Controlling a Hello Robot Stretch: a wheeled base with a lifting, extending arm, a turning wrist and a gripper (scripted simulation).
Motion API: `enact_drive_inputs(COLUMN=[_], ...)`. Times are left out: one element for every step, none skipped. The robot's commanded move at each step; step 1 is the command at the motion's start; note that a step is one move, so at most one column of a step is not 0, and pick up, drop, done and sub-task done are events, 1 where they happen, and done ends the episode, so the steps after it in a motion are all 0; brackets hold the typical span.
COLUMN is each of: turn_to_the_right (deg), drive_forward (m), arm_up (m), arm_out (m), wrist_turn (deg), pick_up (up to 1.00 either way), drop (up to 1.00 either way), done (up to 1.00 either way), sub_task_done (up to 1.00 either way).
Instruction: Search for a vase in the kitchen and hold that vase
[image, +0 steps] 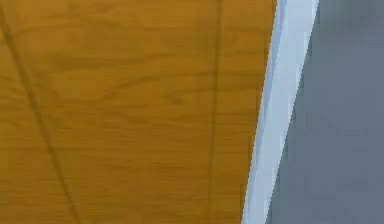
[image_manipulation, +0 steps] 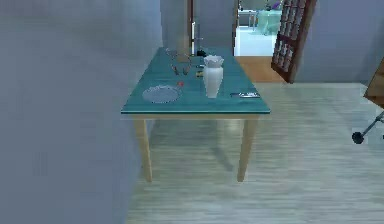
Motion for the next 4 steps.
enact_drive_inputs(turn_to_the_right=[45.0, 45.0, 45.0, 3.0], drive_forward=[0.00, 0.00, 0.00, 0.00], arm_up=[0.00, 0.00, 0.00, 0.00], arm_out=[0.00, 0.00, 0.00, 0.00], wrist_turn=[0.0, 0.0, 0.0, 0.0], pick_up=[0.00, 0.00, 0.00, 0.00], drop=[0.00, 0.00, 0.00, 0.00], done=[0.00, 0.00, 0.00, 0.00], sub_task_done=[0.00, 0.00, 0.00, 0.00])
